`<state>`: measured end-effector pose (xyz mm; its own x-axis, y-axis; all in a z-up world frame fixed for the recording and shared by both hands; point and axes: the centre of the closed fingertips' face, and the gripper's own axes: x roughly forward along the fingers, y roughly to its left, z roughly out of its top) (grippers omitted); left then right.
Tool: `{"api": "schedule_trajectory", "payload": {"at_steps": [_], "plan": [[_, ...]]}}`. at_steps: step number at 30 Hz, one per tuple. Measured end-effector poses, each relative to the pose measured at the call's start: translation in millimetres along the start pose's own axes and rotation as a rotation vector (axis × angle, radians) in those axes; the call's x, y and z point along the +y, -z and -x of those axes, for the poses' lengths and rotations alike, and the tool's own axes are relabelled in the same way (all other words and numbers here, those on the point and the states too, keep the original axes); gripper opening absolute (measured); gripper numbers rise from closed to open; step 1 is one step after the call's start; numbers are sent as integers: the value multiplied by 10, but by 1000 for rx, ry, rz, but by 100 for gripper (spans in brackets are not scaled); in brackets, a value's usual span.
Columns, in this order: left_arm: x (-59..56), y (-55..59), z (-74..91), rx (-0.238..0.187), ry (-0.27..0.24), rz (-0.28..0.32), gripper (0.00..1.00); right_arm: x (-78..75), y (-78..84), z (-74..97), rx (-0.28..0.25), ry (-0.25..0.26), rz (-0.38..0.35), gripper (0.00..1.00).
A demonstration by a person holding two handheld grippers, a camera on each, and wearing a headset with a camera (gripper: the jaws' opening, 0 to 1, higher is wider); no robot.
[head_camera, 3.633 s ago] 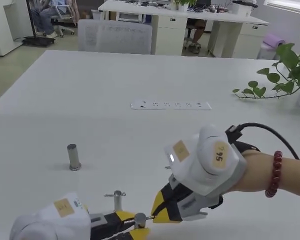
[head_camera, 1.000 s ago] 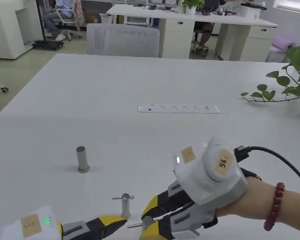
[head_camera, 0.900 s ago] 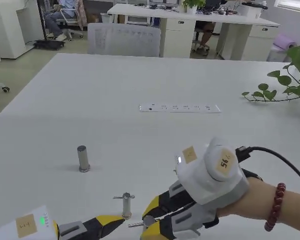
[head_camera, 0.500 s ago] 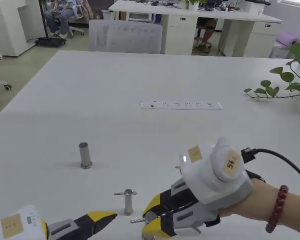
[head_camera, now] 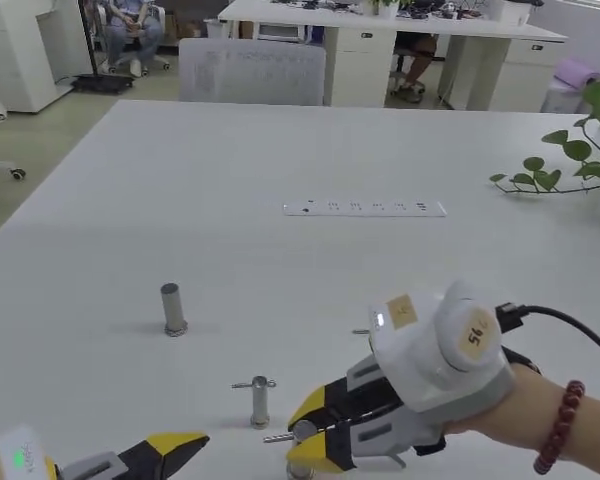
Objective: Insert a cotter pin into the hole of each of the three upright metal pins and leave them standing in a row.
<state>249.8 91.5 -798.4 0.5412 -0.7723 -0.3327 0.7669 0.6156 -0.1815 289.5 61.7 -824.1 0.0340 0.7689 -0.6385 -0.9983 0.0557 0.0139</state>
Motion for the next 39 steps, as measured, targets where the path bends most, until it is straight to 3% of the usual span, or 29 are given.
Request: {"api": "schedule_trajectory", "payload": {"at_steps": [15,25,39], "plan": [[45,-42,44,-10,-28,1,59,-79,27,41,13,46,-18,13],[48,-11,49,0,-34,6,58,-288,31,135,13,112,-44,13],[53,-10,51,0,-44,4,57,-447,76,157,28,141,-52,14]]}}
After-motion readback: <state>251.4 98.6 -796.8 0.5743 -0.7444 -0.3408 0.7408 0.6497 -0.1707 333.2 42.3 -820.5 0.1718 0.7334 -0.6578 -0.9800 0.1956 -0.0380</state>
